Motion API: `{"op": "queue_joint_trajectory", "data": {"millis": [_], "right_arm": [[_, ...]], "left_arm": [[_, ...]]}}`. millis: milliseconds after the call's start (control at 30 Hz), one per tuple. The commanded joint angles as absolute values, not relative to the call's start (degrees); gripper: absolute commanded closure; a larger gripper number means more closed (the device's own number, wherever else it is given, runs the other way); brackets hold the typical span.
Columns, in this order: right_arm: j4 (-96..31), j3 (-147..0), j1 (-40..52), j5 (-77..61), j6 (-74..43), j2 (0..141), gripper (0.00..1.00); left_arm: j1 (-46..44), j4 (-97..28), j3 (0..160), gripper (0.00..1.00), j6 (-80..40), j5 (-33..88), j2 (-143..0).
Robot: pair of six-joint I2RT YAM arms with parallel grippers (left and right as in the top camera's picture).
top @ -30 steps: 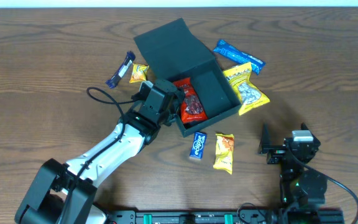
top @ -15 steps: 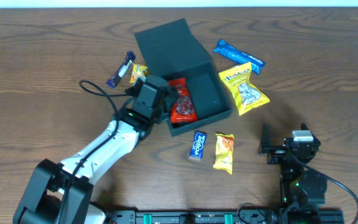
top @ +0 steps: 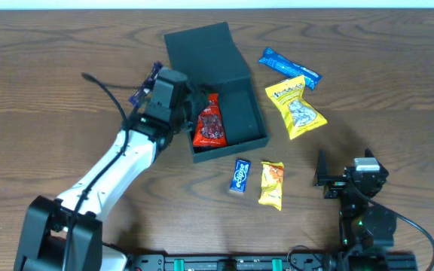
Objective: Pack container
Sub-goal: 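Push the red bag down into the box with the left gripper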
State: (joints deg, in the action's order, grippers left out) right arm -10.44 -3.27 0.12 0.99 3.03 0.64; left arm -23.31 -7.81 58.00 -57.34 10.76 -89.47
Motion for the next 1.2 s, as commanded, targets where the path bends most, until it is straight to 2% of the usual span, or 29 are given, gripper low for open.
{"op": "queue_joint_trajectory", "data": {"millis": [0,100,200,600,833,1167], "right_arm": [[-10.5,-3.0,-0.4,1.0,3.5,0.4,0.01],[-10.5,-3.0,-0.4,1.0,3.5,0.4,0.01],[-10.5,-3.0,-0.4,1.0,3.5,0.4,0.01],[-10.5,-3.0,-0.4,1.1,3.5,0.4,0.01],[-10.5,-3.0,-0.4,1.0,3.5,0.4,0.01],[-10.5,-3.0,-0.4,1.0,3.5,0.4,0.01]], "left_arm": [[-23.9,-15.2,64.2,0.41,-45.9,11.6,-89.2],[-25.3,-26.4,70.1,0.4,-40.5,6.4,-89.3],[-26.4,-31.1,72.9,0.37,-36.6,3.6,-89.3],[-32.8,-32.3,77.8,0.36,-33.3,4.0,-100.8],[-37.1,-39.2,87.1,0.36,-31.2,0.6,-109.8],[-41.8,-39.8,91.7,0.36,-31.0,-3.2,-116.4]]}}
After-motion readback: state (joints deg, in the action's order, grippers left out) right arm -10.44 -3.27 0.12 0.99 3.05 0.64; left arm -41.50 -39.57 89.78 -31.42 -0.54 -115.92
